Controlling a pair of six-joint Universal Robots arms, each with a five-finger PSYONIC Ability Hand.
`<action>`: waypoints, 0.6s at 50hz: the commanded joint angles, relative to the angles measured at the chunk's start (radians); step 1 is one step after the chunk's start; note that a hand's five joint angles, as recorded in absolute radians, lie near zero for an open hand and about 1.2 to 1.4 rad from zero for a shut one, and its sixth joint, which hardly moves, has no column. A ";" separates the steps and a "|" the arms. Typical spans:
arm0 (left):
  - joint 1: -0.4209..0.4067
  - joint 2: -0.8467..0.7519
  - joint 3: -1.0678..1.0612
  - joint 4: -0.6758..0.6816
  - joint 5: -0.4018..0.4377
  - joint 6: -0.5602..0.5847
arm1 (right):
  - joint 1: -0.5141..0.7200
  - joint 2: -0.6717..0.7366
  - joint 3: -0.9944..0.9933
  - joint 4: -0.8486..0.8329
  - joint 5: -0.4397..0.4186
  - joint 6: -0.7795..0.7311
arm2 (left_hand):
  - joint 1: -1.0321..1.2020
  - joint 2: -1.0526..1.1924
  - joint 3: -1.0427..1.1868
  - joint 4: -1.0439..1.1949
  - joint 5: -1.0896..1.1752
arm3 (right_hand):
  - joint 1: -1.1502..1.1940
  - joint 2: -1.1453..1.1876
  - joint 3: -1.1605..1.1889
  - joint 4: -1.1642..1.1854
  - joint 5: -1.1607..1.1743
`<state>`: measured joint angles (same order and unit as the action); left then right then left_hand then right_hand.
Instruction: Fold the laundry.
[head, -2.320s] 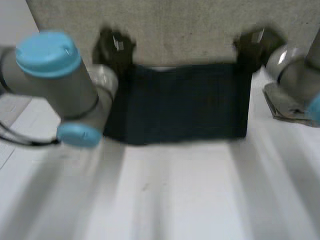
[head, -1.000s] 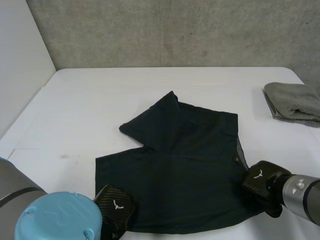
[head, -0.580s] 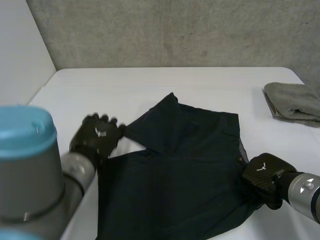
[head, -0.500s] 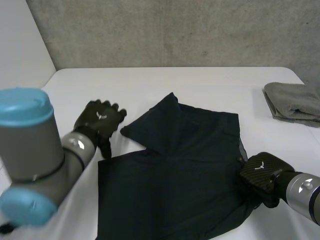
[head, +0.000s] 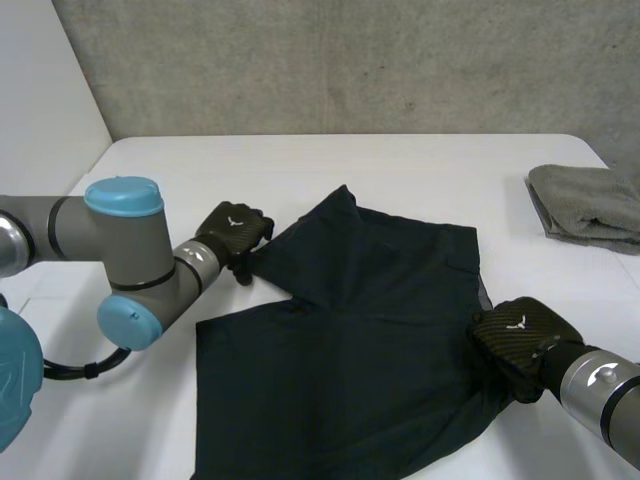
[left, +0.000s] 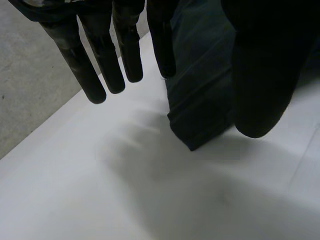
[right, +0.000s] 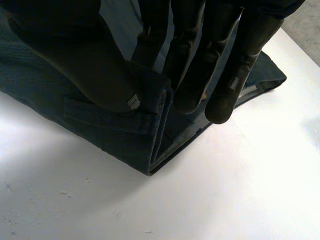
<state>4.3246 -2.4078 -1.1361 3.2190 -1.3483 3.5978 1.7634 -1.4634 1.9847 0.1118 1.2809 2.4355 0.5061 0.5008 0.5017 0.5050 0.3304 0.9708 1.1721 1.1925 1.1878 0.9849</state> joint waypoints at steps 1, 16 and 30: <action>-0.006 -0.007 0.012 0.002 0.006 -0.022 | -0.001 0.000 0.009 -0.009 0.000 -0.003 | 0.098 0.103 0.102 0.099 0.099 | 0.425 0.224 0.204 0.208 0.237; -0.006 -0.083 0.087 -0.001 -0.028 -0.005 | -0.002 0.001 0.017 -0.012 -0.002 -0.003 | 0.890 0.895 0.895 0.891 0.891 | 0.425 0.224 0.204 0.208 0.237; -0.166 0.067 -0.057 0.008 -0.513 0.162 | -0.001 0.003 0.016 -0.020 0.000 -0.001 | 0.890 0.895 0.895 0.891 0.891 | 0.425 0.224 0.204 0.208 0.237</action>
<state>4.2475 -2.4594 -1.0802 3.2065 -1.5968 3.6611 1.7624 -1.4619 2.0012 0.0924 1.2808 2.4335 1.1063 1.1920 1.1869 1.1943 0.9509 0.9708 1.1720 1.1927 1.1878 0.9898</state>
